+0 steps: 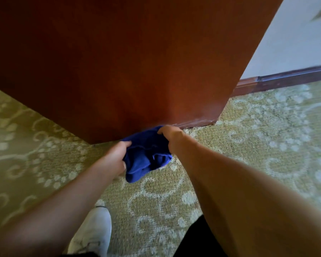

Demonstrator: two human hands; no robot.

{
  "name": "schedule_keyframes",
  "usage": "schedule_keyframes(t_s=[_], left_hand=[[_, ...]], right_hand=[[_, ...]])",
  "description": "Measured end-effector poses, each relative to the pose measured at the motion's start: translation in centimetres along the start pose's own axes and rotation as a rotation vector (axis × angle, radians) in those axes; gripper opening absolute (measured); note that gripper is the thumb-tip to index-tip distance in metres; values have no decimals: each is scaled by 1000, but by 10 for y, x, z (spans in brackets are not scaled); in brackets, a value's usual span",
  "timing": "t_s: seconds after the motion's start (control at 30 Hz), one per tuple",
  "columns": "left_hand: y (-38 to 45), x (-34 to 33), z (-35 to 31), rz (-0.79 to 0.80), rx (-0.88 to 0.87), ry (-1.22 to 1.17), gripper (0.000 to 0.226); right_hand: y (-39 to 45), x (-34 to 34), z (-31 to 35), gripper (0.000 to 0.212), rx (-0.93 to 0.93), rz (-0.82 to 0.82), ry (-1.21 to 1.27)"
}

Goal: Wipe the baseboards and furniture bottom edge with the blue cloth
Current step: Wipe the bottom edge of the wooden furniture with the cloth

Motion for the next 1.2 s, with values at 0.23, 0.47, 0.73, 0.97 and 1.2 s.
schedule_keyframes(t_s=[0.23, 0.47, 0.73, 0.97, 1.2], left_hand=[[12, -10, 9, -19, 11, -13, 23], [75, -28, 53, -175, -3, -189, 55], [88, -21, 35, -413, -97, -182, 51], [85, -16, 29, -331, -246, -231, 38], [88, -26, 42, -313, -96, -142, 34]], right_hand=[[26, 10, 3, 14, -10, 59, -80], [84, 6, -4, 9, 155, 23, -69], [89, -1, 6, 8, 148, 24, 338], [72, -3, 10, 4, 326, 71, 471], [87, 10, 1, 13, 207, 19, 255]])
Point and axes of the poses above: each hand's wrist, its own y-axis towards the middle knuckle, its own x-axis out of the back of the hand, z = x × y, the point moved 8 cm from there along y, towards the middle knuckle, and after that the axes turned 15 degrees about -x, right-handed, at the moved point
